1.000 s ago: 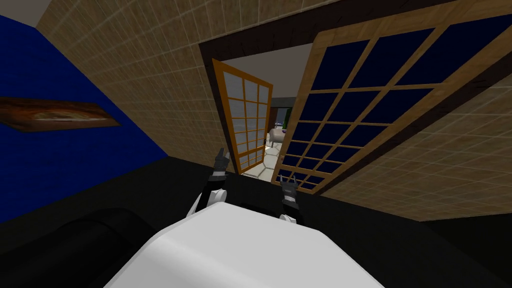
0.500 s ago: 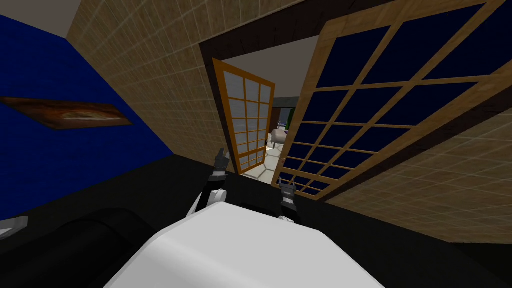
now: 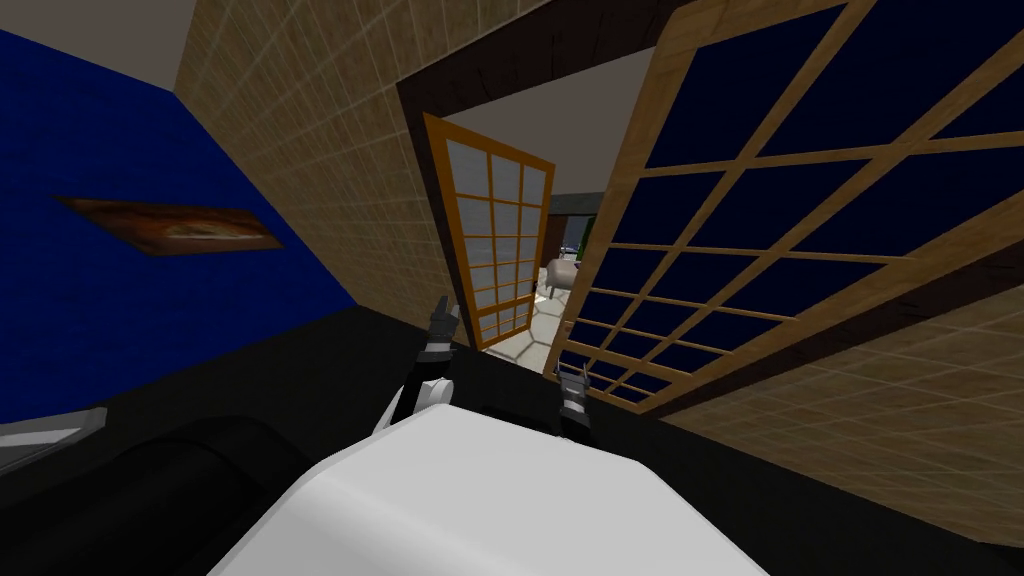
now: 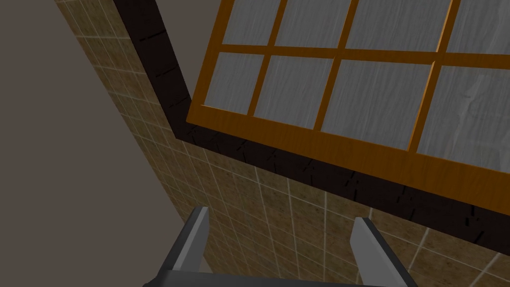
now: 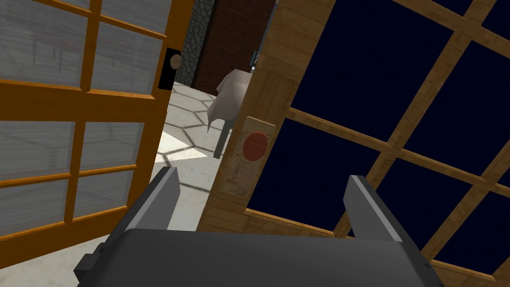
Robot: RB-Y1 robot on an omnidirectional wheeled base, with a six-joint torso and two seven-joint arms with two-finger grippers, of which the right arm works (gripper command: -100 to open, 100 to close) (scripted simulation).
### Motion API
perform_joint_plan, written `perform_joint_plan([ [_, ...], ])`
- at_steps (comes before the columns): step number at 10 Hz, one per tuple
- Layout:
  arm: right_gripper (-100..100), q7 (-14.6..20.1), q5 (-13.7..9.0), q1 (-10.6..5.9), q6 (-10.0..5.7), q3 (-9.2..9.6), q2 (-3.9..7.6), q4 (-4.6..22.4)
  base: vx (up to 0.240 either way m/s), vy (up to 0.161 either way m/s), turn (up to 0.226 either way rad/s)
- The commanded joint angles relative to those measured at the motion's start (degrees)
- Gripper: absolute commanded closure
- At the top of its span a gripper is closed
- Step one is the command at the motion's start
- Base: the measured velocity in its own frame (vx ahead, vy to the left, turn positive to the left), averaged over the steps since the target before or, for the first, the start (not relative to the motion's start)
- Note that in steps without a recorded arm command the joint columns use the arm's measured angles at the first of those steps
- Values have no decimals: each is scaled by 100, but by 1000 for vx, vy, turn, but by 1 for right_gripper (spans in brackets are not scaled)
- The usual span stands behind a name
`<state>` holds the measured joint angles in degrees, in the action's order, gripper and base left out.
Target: Push the door open
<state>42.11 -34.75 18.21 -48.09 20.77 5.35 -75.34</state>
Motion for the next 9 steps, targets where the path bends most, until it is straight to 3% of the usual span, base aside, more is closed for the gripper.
perform_joint_plan([
  [1, -100, 183, -123, -37, -86, 58, -4, 165, 79, -65, 82],
  [9, -100, 948, -642, -228, -478, 315, -47, 948, 74, -64, 75],
])
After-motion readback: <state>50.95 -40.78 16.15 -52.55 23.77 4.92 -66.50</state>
